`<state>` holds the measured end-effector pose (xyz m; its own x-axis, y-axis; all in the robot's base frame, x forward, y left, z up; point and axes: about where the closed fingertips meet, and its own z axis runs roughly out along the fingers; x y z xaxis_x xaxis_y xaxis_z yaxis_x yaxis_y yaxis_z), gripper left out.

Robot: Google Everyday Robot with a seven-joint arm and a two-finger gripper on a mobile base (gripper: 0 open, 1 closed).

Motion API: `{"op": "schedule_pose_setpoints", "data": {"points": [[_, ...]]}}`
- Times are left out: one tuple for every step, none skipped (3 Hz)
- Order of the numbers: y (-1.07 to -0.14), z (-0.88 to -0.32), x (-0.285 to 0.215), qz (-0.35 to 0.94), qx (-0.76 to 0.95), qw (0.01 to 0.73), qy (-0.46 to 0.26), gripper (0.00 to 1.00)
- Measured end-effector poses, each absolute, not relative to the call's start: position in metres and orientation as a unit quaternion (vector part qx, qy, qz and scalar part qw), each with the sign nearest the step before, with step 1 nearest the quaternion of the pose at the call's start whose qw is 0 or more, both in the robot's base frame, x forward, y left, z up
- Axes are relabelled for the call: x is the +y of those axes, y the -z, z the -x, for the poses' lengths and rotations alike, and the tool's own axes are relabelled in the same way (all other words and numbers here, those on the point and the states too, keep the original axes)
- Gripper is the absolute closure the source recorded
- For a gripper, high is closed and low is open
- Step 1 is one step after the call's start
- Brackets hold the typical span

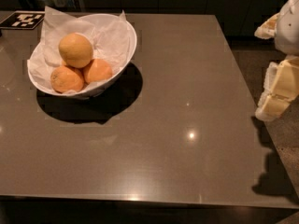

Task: Pick orange from white bowl

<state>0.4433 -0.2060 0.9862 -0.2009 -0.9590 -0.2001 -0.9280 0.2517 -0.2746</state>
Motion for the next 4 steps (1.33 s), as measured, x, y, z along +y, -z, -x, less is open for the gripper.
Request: {"op": "schedule_pose_setpoints", "data": {"points": [[-0.992, -0.454, -0.175, 0.638, 0.752, 0.149, 0.065, 0.00], [-0.993, -0.465, -0.134, 0.682, 0.715, 0.128, 0.080, 0.00], [-0.996, -0.468, -0.130, 0.684, 0.712, 0.136, 0.084, 0.00], [-1.000, -0.480, -0.110, 0.697, 0.696, 0.154, 0.084, 0.00]]}}
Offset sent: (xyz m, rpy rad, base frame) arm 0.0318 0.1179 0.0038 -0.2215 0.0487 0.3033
